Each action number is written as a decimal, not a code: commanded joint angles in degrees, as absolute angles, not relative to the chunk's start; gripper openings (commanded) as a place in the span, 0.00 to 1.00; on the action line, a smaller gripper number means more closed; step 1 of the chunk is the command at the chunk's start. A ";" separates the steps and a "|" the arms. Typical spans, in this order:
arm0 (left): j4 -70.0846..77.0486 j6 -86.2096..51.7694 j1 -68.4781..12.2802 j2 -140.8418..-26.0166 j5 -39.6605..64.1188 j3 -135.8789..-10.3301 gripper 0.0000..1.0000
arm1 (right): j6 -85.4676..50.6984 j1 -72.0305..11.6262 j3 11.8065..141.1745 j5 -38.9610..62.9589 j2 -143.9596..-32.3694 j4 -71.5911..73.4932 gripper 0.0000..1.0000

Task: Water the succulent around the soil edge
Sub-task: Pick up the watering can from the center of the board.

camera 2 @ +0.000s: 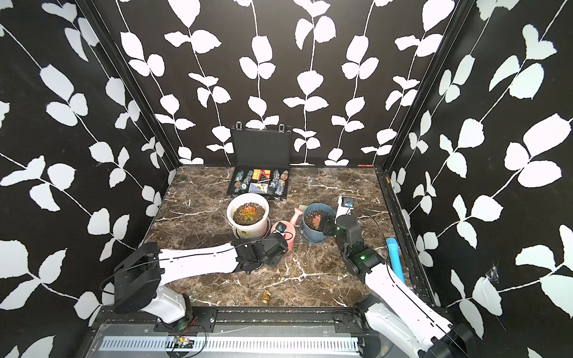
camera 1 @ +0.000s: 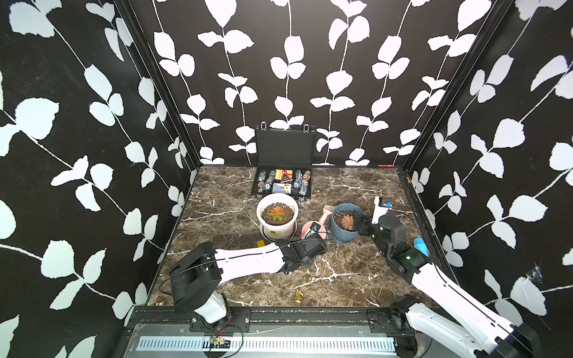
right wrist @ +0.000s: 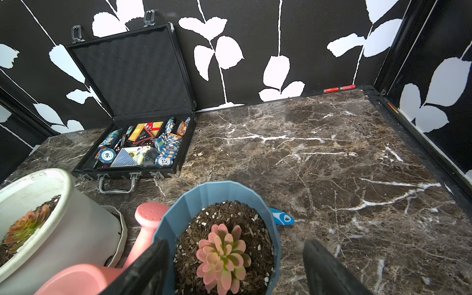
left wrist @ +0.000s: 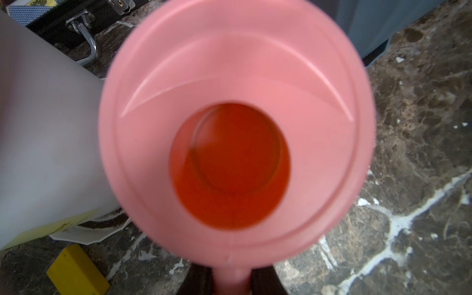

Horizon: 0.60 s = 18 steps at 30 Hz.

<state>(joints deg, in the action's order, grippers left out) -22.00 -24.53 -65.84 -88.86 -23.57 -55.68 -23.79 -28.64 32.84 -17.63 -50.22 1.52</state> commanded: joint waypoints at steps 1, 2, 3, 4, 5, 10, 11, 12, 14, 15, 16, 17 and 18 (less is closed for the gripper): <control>-26.17 -25.26 -65.79 -84.77 -25.39 -58.89 0.13 | -23.83 -28.93 31.88 -18.96 -49.32 3.57 0.84; -27.24 -25.43 -65.76 -84.28 -25.59 -59.50 0.12 | -23.86 -28.96 31.90 -18.98 -49.31 3.59 0.84; -28.29 -25.62 -65.74 -83.84 -25.80 -60.13 0.09 | -23.86 -28.92 31.90 -18.98 -49.31 3.54 0.84; -29.40 -25.72 -65.81 -83.31 -25.83 -60.79 0.07 | -23.85 -28.97 31.95 -18.98 -49.31 3.52 0.84; -30.29 -25.75 -65.77 -82.66 -25.65 -61.45 0.05 | -23.87 -28.93 31.89 -18.96 -49.24 3.60 0.84; -35.25 -25.67 -65.80 -79.78 -22.87 -65.30 0.00 | -24.02 -28.96 31.91 -18.90 -49.22 3.52 0.84; -36.73 -25.73 -65.83 -79.34 -22.37 -66.25 0.00 | -24.02 -28.94 31.89 -18.90 -49.22 3.52 0.84; -38.59 -25.91 -65.77 -78.86 -21.99 -67.12 0.00 | -24.06 -28.92 31.87 -18.85 -49.14 3.53 0.84; -42.32 -26.24 -65.83 -77.53 -21.02 -69.33 0.00 | -24.08 -28.97 31.89 -18.73 -49.09 3.52 0.84; -43.79 -26.07 -65.81 -76.76 -20.29 -70.44 0.00 | -24.16 -28.94 31.85 -18.68 -49.05 3.59 0.84; -45.89 -25.71 -65.79 -75.89 -19.54 -71.84 0.00 | -24.26 -28.96 31.78 -18.59 -49.04 3.66 0.84; -47.86 -25.51 -65.75 -74.87 -19.05 -73.27 0.00 | -24.36 -28.95 31.73 -18.49 -49.04 3.73 0.84; -50.09 -25.18 -65.81 -74.00 -18.50 -74.89 0.00 | -24.39 -28.93 31.66 -18.34 -49.04 3.85 0.84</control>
<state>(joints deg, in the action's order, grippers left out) -42.81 -25.43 -65.84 -78.22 -20.29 -70.48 -23.97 -28.64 32.82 -18.00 -49.91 1.52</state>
